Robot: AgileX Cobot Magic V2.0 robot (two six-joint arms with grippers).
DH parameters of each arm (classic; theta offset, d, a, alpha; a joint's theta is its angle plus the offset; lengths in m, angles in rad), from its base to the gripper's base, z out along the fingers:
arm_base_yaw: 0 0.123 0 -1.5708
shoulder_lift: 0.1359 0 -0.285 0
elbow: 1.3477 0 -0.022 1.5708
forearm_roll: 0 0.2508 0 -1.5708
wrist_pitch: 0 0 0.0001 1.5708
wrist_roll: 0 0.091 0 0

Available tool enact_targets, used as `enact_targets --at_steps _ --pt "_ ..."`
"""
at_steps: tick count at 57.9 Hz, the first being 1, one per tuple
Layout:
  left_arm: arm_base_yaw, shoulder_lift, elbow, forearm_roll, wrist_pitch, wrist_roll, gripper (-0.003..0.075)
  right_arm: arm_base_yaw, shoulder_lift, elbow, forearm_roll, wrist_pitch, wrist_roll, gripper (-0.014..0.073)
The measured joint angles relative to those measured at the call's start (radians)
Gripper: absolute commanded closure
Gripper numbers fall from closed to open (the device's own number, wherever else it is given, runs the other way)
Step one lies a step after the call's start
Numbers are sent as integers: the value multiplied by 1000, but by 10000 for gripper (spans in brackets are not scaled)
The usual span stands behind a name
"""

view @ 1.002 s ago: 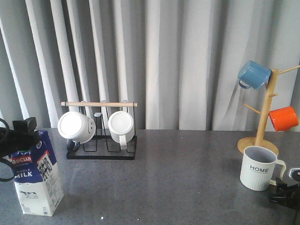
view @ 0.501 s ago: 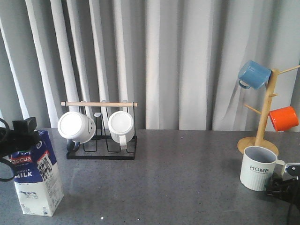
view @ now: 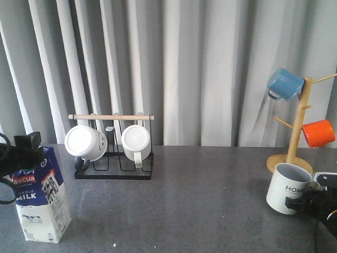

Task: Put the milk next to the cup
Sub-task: 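Grasp the white HOME mug with the right gripper and slide it toward the table center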

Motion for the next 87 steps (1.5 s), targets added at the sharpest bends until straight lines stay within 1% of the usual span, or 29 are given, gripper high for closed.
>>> enact_targets --at_steps 3,9,18,24,30,34,41,45,47,50,54,61,78,82,87 --pt "0 0 0 0 0 0 144 18 -12 0 -14 13 39 599" --pt "0 0 0 0 0 0 144 76 -46 0 -21 28 71 599" --pt "0 0 0 0 0 0 144 203 -84 0 0 31 74 599" --pt "0 0 0 0 0 0 144 308 -88 0 63 37 34 599" --pt "0 0 0 0 0 0 144 415 -87 0 184 51 -74 599" --pt "0 0 0 0 0 0 144 483 -86 0 278 48 -179 599" --pt "0 0 0 0 0 0 144 581 -68 0 524 2 -385 597" --pt "0 0 0 0 0 0 144 621 -54 0 657 -37 -468 594" --pt "0 0 0 0 0 0 144 637 -47 0 700 -53 -496 593" --pt "0 0 0 0 0 0 144 653 -37 0 759 -82 -536 587" --pt "0 0 0 0 0 0 144 660 -30 0 804 -102 -556 575" --pt "0 0 0 0 0 0 144 661 -26 0 843 -111 -569 531" --pt "0 0 0 0 0 0 144 661 -26 0 864 -112 -569 328" --pt "0 0 0 0 0 0 144 661 -26 0 864 -98 -572 303" --pt "0 0 0 0 0 0 144 661 -32 4 864 -65 -587 296"
